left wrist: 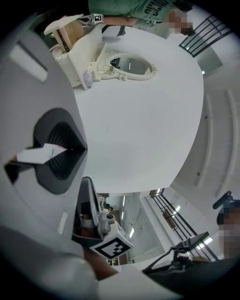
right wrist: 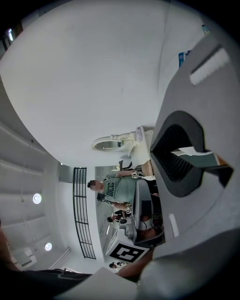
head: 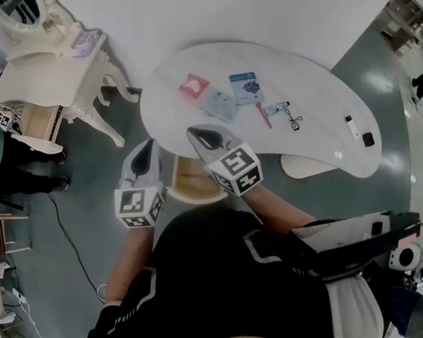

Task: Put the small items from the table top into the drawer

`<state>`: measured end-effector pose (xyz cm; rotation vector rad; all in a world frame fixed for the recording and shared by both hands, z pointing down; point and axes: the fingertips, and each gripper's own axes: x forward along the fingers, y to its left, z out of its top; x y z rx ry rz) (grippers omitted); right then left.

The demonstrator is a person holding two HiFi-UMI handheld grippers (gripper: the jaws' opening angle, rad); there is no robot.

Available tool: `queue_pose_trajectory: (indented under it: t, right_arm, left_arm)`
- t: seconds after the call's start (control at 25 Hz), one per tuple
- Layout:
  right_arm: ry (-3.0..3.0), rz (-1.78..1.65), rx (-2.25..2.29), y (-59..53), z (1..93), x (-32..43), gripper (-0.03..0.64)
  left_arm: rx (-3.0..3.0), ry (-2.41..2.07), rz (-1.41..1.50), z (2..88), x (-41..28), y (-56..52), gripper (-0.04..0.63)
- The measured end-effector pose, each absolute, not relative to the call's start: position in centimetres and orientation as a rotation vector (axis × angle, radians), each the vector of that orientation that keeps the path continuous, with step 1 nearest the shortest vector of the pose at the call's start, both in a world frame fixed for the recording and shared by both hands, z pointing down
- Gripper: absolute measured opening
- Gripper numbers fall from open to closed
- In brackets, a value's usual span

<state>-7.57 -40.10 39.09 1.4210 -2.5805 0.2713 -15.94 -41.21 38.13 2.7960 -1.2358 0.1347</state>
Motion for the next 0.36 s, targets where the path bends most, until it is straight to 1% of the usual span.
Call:
queue_pose_trajectory:
  t: [0.36]
  right_arm:
    - [-2.57, 0.266, 1.419, -39.88, 38.92, -7.51, 0.0]
  left_arm:
    - [2.785, -1.251, 0.127, 38.01, -15.77, -40.66, 0.0]
